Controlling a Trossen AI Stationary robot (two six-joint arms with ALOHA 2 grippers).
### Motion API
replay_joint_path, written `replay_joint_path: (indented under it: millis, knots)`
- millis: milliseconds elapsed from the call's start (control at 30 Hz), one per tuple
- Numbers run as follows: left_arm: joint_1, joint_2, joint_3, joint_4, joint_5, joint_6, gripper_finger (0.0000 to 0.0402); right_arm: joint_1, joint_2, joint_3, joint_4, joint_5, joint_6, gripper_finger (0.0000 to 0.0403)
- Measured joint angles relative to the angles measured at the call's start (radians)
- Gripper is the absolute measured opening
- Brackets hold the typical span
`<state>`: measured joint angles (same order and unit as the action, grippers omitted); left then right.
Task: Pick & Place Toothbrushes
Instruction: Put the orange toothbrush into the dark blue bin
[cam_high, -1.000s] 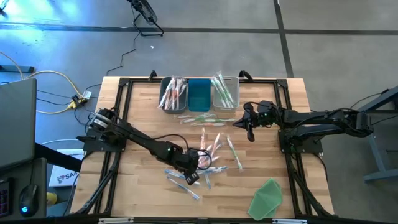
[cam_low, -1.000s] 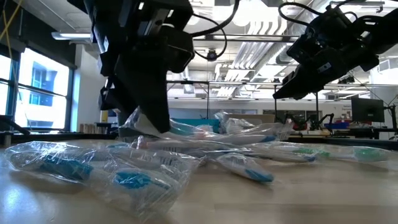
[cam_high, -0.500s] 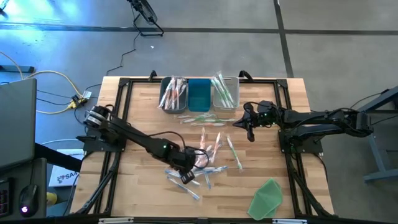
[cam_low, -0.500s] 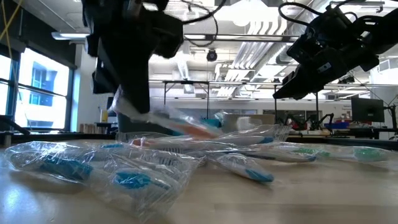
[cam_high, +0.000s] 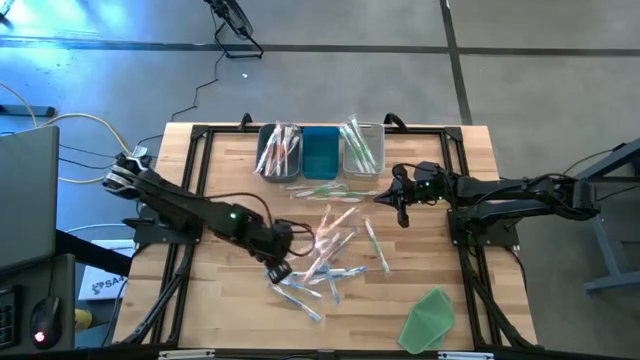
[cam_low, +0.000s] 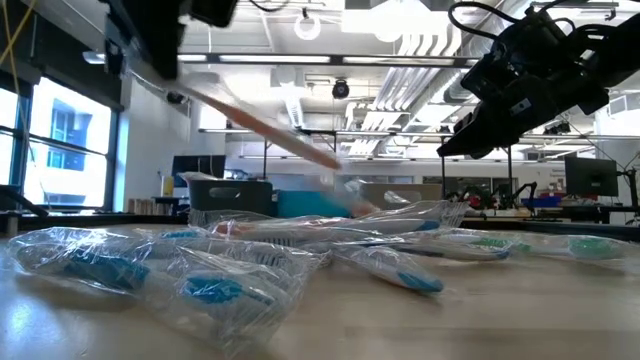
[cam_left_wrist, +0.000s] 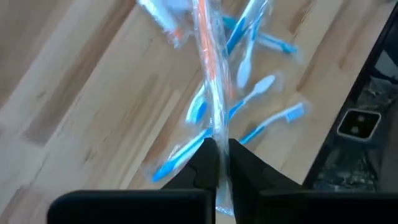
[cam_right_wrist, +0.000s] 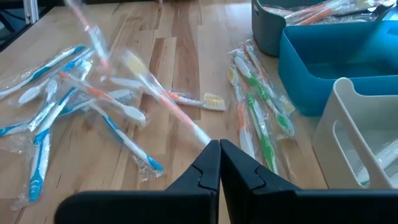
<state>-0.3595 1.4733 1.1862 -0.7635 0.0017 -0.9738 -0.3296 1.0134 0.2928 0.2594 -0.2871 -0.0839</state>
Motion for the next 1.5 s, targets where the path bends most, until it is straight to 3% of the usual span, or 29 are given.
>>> replay_joint_path:
  millis: [267,633,900,1100,1267,1500]
  knots:
    - [0.000,-0.136,0.000,-0.156,-0.019,-0.059,0.0017,0.000,0.000,0.000,-0.001,0.000,0.000,0.0002]
    - [0.000,-0.205,0.000,-0.227,-0.481,0.000,0.0018,0.000,0.000,0.000,0.005,0.000,0.006,0.0002]
    - [0.046,-0.199,0.000,-0.227,-0.694,-0.029,0.0018,0.000,0.000,0.000,0.016,0.000,0.008,0.0002]
    - [0.196,-0.199,-0.007,-0.233,-0.703,-0.009,0.0018,0.000,0.000,0.000,0.023,0.000,0.012,0.0002]
    - [0.337,-0.199,-0.049,-0.189,-0.652,0.029,0.0018,0.000,0.000,0.000,0.023,0.000,0.012,0.0002]
    - [0.497,-0.199,-0.156,0.068,-0.606,0.129,0.0019,0.000,0.000,0.000,0.022,0.000,0.012,0.0002]
